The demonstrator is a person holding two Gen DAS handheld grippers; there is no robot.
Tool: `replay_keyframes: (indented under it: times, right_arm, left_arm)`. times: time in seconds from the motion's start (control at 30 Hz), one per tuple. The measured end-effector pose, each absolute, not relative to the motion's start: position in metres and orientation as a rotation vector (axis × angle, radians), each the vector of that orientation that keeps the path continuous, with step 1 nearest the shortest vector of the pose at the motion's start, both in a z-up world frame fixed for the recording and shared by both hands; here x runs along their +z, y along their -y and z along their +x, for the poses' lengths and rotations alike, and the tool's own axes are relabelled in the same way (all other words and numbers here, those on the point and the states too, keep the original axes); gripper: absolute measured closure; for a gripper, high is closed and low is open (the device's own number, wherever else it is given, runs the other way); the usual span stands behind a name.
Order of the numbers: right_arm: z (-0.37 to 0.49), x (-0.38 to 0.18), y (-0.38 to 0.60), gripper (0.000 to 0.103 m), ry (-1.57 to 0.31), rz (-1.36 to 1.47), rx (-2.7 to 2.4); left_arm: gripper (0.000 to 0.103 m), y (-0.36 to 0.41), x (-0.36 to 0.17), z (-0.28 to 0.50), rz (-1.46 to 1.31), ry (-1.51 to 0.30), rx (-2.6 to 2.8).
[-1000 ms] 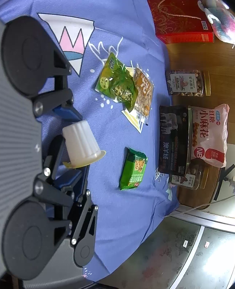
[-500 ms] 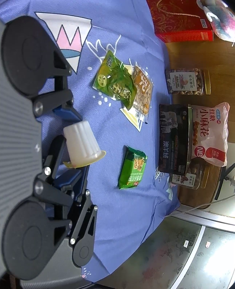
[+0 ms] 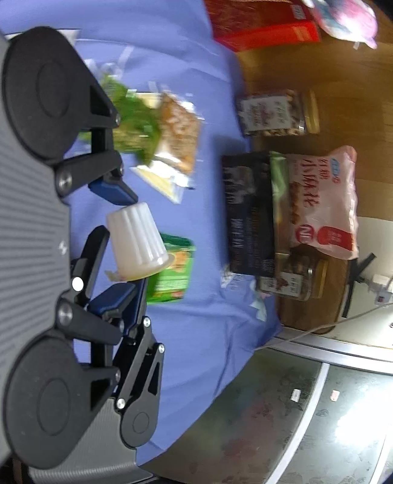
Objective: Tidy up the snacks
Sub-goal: 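Carry the jelly cup with the left tool into the tin and release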
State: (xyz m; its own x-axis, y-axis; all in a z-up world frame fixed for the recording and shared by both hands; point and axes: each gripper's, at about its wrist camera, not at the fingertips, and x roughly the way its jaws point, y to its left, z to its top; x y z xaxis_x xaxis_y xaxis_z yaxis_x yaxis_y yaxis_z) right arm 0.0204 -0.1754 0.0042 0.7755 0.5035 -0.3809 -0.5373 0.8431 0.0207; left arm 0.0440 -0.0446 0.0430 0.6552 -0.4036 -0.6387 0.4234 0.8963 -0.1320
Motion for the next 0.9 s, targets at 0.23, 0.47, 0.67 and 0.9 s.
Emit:
replay_keyframes:
  times: [0.23,0.47,0.67,0.9]
  right_arm:
    - [0.066,0.027,0.182,0.061,-0.298,-0.148,0.521]
    - [0.137,0.044,0.210,0.061,-0.227,-0.186,0.443]
    - [0.211,0.046,0.247,0.061,-0.251,-0.162,0.389]
    - [0.267,0.029,0.268,0.061,-0.337,-0.140,0.370]
  left_arm:
    - [0.045,0.055,0.073,0.097,0.029,-0.633,-0.486]
    - [0.046,0.087,0.095,0.172,0.030,-0.585,-0.528]
    - [0.047,0.123,0.092,0.244,0.020,-0.593,-0.552]
    - [0.047,0.141,0.066,0.306,-0.010,-0.674,-0.561]
